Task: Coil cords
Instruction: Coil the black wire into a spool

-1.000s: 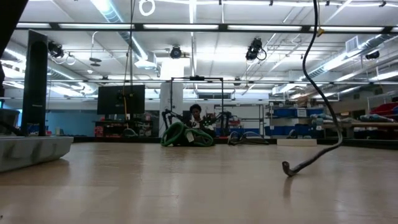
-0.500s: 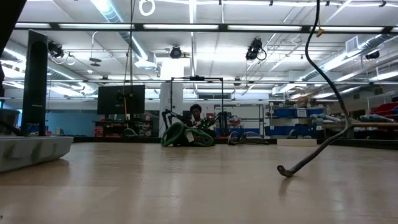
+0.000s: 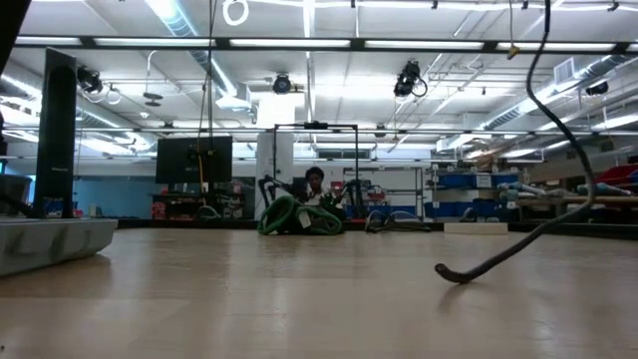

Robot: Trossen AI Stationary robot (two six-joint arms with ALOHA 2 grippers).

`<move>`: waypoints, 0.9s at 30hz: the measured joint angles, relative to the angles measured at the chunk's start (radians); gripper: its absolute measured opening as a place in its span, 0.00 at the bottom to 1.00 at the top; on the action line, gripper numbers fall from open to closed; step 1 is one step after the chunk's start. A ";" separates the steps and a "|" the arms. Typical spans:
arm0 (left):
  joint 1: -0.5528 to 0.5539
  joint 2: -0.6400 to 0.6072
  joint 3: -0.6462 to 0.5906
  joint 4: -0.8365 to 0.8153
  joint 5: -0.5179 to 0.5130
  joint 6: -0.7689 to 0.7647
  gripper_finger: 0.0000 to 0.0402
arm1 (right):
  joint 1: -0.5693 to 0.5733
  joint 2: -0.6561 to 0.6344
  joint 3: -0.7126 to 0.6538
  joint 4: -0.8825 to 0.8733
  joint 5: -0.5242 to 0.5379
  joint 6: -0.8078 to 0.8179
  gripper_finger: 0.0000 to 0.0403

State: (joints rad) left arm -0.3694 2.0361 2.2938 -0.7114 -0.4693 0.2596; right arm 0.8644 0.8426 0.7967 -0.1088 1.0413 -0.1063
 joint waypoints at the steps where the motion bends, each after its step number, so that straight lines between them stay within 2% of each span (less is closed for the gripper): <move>1: -0.007 0.000 -0.017 0.023 0.014 -0.001 0.16 | 0.012 -0.007 0.000 -0.033 0.008 0.029 0.00; 6: -0.028 -0.001 -0.179 0.269 0.109 -0.005 0.13 | 0.068 -0.038 0.000 -0.170 0.055 0.170 0.00; 12: -0.019 0.001 -0.447 0.754 0.244 -0.009 0.13 | 0.111 -0.047 0.000 -0.283 0.090 0.305 0.00; 16: 0.006 0.001 -0.589 1.004 0.305 -0.052 0.13 | 0.119 -0.043 0.000 -0.339 0.089 0.380 0.00; 20: 0.041 0.001 -0.672 1.104 0.328 -0.105 0.13 | 0.119 -0.043 0.000 -0.397 0.075 0.455 0.00; 27: 0.107 -0.042 -0.739 1.106 0.374 -0.110 0.13 | 0.119 -0.043 0.000 -0.457 0.057 0.529 0.00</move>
State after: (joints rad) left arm -0.2620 1.9946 1.5553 0.3943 -0.0952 0.1493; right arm 0.9829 0.8001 0.7967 -0.5654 1.0987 0.4223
